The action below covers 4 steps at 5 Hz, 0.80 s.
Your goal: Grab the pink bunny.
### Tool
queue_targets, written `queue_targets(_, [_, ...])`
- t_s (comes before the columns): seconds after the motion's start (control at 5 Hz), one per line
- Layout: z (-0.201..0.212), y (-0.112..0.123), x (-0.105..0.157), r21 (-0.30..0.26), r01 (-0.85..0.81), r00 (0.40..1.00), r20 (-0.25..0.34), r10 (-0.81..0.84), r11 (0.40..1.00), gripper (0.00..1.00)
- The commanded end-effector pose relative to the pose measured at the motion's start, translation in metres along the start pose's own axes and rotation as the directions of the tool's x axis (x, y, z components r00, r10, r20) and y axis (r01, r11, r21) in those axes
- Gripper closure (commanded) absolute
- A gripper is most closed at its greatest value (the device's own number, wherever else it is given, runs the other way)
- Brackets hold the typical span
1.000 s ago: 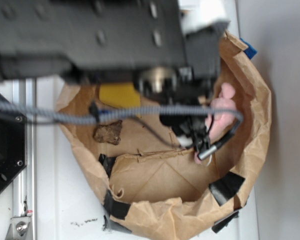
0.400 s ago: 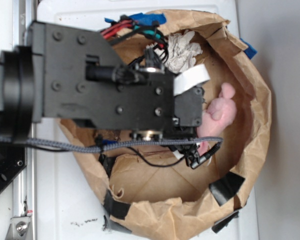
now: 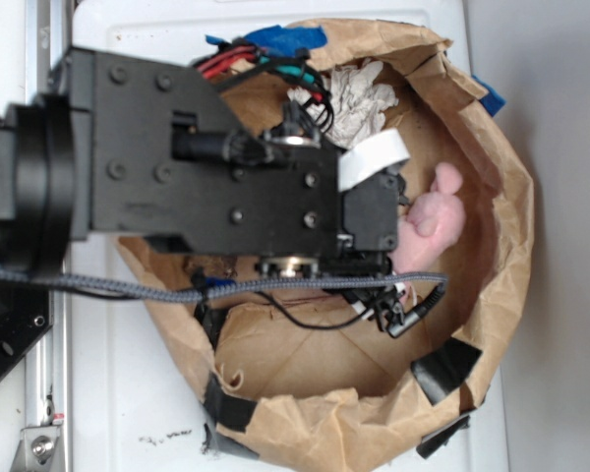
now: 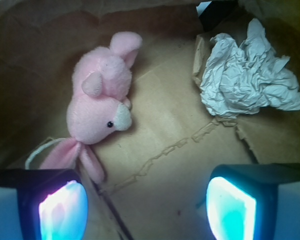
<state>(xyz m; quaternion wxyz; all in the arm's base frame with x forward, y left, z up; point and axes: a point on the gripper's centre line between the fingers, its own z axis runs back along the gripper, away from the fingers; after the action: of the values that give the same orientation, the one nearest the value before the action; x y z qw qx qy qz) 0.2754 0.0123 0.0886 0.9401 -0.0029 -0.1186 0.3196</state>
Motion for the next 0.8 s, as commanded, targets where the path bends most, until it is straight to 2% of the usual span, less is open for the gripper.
queue_targets(0.0, [0.023, -0.014, 0.009, -0.126, -0.053, 0.997, 0.053, 0.060, 0.991, 0.00])
queue_targets(0.2, [0.014, -0.023, 0.015, -0.165, -0.031, 0.993, 0.106, 0.049, 0.986, 0.00])
queue_targets(0.4, [-0.002, -0.027, 0.028, -0.128, -0.042, 0.990, 0.131, 0.059, 0.991, 0.00])
queue_targets(0.6, [-0.014, -0.024, 0.042, -0.117, -0.060, 0.992, 0.101, 0.072, 0.991, 0.00])
